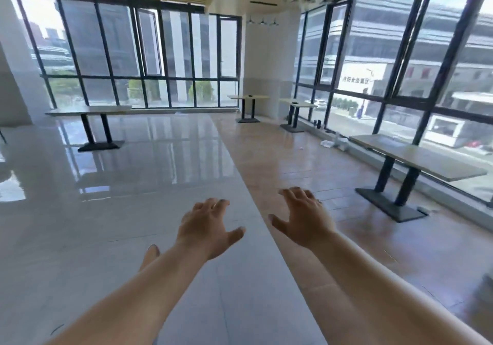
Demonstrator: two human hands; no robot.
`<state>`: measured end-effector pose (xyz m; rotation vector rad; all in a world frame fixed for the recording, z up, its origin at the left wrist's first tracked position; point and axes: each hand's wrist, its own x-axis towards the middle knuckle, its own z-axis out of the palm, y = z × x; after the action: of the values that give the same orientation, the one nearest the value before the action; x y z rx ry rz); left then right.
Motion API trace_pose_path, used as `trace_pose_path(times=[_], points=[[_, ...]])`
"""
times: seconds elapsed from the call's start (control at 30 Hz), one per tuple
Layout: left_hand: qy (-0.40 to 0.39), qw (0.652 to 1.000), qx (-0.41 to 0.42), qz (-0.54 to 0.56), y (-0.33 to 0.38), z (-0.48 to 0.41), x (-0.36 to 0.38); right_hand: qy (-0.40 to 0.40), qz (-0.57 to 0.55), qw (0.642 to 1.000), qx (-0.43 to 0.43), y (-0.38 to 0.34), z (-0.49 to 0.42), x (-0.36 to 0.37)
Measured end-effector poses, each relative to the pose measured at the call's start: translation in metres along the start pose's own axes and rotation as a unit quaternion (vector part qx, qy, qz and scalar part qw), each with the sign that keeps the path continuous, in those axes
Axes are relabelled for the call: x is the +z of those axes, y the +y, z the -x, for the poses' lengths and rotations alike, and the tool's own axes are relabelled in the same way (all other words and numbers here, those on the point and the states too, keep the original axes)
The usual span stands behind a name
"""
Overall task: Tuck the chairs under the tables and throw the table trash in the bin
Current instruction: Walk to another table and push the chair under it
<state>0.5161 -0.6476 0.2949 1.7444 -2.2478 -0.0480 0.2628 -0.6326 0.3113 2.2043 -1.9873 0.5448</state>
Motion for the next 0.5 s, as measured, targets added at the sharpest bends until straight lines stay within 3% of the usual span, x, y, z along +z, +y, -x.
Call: trace_pose_path(times=[0.5], points=[[0.024, 0.994, 0.099, 0.045, 0.023, -0.323, 0.04, 0.031, 0.086, 0.99, 0.106, 0.13, -0.209, 0.011]])
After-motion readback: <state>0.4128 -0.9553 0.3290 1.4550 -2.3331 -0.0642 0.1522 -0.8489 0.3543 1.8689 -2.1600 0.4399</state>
